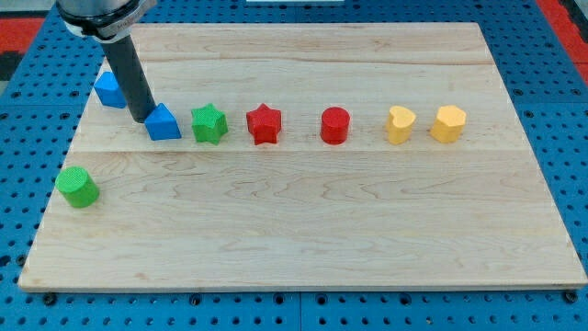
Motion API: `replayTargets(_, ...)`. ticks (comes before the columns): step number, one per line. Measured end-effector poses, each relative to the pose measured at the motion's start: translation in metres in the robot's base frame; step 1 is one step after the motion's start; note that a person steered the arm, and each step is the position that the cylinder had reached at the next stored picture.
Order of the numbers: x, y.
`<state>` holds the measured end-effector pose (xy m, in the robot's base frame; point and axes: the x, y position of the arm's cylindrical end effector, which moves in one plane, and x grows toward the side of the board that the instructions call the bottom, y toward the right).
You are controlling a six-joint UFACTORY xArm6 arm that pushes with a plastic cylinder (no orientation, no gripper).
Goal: Slide the blue cube to the center left
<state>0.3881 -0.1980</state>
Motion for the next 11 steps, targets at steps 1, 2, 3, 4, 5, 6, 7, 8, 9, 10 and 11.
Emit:
replayTargets(1,0.006,-0.051)
replayTargets(2,-0.011,-0.088)
replayTargets(3,-0.062,-0.107)
replayTargets(4,-0.087,-0.074)
replayTargets(5,-0.061,-0.055)
replayTargets(6,-0.030,-0.055)
replayTargets(7,-0.030,-0.055)
replayTargets(8,-0.030,-0.049)
replayTargets(9,-0.029,-0.041)
replayTargets(10,-0.023,-0.039)
replayTargets(11,-0.017,-0.042)
